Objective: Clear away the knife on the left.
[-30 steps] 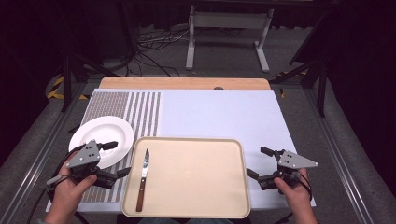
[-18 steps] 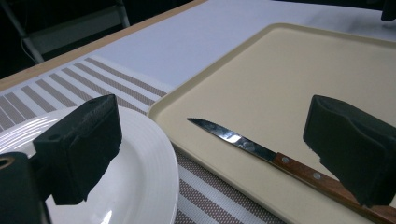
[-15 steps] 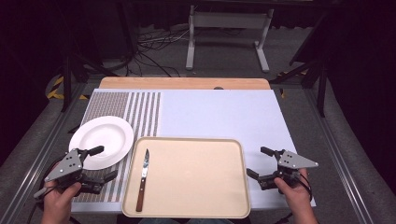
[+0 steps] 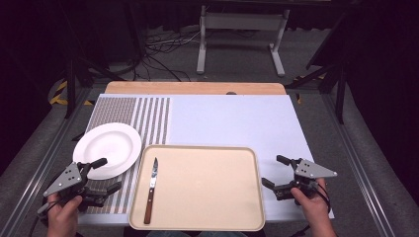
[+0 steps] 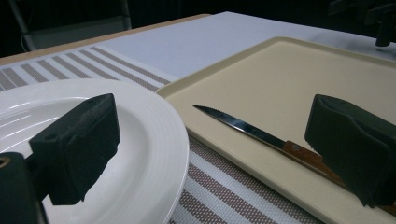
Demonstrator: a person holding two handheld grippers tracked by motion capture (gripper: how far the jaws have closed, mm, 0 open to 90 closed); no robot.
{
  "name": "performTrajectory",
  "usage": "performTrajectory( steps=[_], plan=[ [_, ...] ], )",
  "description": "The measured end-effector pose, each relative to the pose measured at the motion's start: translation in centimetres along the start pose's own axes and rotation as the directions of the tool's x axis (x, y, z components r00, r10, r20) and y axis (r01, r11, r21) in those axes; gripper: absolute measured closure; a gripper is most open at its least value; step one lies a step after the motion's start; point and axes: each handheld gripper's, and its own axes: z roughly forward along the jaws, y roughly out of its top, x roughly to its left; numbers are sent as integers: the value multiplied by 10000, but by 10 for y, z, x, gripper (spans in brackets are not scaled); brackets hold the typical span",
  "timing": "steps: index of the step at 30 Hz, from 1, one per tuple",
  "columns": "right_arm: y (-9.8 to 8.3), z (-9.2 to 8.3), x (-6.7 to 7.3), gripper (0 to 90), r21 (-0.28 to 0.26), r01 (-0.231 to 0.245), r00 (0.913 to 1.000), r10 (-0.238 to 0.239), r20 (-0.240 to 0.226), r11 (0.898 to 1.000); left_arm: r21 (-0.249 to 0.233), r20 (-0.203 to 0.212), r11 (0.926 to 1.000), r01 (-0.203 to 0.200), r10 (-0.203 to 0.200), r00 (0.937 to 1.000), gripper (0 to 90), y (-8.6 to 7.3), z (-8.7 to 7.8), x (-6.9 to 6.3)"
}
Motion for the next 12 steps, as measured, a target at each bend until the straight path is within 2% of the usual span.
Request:
performTrajectory(
  steps=[5, 8, 12],
  plan=[
    [-2, 0, -1, 18, -36, -75, 10000, 75, 31, 10000, 126, -186, 9996, 264, -261, 9995, 39, -6, 2, 1],
    [-2, 0, -1, 17, -56, -77, 10000, 78, 51, 10000, -18, -413, 9985, 545, -546, 9977, 38, -9, 1, 2],
    [-2, -1, -1, 17, -83, -56, 10000, 57, 54, 9999, -72, -426, 9986, 519, -521, 9977, 38, -10, 1, 3]
  ],
)
